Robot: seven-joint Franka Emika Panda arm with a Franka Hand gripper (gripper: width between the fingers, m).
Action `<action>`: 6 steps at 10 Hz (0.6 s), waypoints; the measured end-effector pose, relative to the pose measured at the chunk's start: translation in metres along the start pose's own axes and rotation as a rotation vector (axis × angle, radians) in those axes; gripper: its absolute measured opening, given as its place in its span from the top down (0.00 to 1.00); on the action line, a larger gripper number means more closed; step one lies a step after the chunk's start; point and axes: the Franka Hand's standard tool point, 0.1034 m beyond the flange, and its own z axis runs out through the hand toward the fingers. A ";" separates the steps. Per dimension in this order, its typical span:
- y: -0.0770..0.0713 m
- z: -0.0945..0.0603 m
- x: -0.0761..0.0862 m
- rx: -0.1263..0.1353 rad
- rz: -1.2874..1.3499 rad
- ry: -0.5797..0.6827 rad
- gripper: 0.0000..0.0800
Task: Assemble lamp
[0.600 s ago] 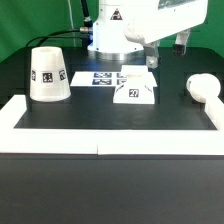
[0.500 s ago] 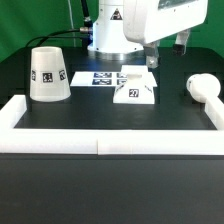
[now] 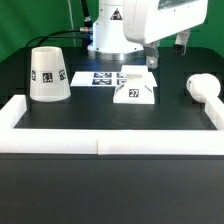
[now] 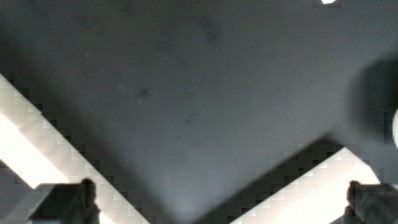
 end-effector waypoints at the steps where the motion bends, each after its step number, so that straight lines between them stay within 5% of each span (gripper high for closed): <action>1: 0.000 0.000 0.000 0.000 0.000 0.000 0.12; 3: 0.001 0.001 -0.002 0.000 0.010 0.000 0.12; 6: 0.004 0.014 -0.039 0.001 0.110 -0.012 0.12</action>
Offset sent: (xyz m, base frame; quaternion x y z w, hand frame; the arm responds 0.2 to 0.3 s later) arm -0.0313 -0.0446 -0.0116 0.0059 -0.0002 -0.0156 0.9999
